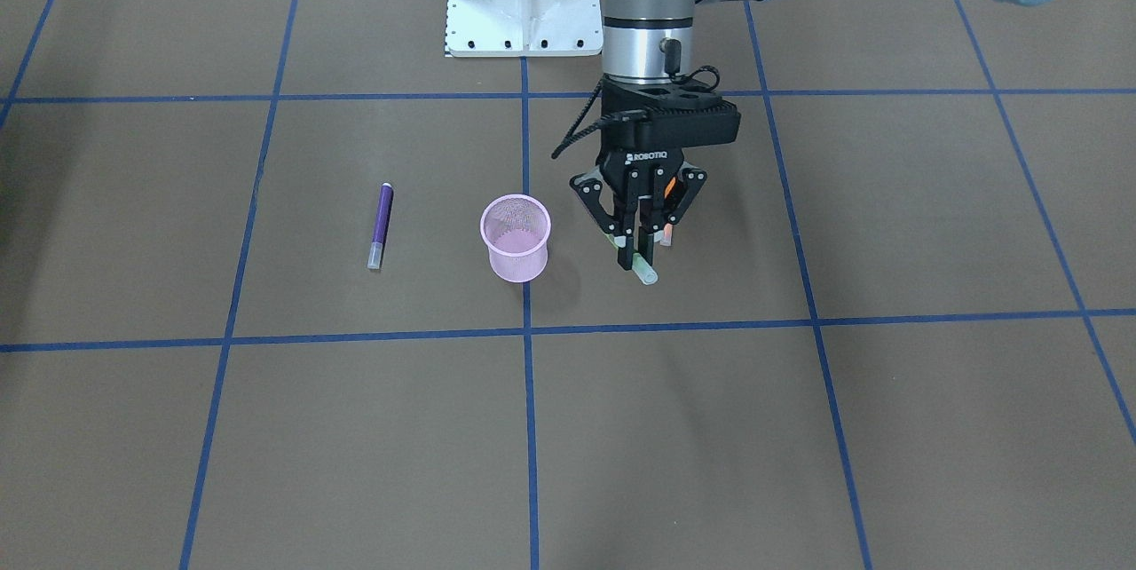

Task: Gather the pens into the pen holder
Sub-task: 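Swing the left gripper with the green marker over the pink cup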

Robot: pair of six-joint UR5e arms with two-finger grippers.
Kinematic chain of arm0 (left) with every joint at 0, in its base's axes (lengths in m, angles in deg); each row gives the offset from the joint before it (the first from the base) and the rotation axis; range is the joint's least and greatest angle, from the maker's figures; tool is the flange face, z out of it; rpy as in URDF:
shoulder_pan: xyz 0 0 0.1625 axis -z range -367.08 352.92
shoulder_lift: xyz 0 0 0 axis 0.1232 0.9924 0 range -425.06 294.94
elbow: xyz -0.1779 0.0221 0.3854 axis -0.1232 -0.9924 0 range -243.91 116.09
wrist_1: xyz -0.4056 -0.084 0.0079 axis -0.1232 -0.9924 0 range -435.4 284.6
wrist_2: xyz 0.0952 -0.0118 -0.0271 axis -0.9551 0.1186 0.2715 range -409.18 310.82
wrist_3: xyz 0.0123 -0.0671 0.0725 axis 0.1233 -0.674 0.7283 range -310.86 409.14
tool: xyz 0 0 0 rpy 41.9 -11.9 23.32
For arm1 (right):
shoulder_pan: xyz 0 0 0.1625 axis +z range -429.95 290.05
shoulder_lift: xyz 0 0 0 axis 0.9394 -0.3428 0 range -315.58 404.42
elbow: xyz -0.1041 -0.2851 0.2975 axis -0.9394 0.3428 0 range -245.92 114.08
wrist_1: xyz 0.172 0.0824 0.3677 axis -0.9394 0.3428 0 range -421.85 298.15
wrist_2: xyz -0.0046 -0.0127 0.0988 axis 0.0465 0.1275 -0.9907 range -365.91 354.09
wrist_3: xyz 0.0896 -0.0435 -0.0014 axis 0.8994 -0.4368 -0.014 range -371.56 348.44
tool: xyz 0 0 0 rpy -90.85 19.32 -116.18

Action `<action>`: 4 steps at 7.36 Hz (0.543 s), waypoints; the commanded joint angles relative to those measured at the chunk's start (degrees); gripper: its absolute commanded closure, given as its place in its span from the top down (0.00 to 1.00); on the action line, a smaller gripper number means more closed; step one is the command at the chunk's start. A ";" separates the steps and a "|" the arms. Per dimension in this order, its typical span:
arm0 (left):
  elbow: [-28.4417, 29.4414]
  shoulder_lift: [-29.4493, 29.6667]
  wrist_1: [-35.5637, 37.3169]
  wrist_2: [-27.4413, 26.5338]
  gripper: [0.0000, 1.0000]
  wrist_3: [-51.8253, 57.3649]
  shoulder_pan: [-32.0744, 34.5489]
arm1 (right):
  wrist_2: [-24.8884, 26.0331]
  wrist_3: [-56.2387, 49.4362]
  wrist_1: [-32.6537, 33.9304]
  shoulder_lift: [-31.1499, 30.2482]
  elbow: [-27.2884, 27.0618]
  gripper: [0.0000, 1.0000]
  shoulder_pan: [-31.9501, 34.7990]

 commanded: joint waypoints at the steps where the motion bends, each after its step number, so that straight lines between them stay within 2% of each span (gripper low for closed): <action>1: 6.87 5.78 -0.01 -8.85 0.00 -4.15 -5.96 | 0.18 0.11 0.51 0.24 -0.06 0.00 0.15; 2: 10.75 7.38 -0.09 -11.67 0.00 -4.96 -7.64 | 0.18 1.07 0.42 0.32 -0.15 0.00 0.15; 4: 13.85 7.49 -1.93 -14.59 0.00 -5.24 -8.97 | 0.27 2.75 0.25 0.33 -0.24 0.00 0.06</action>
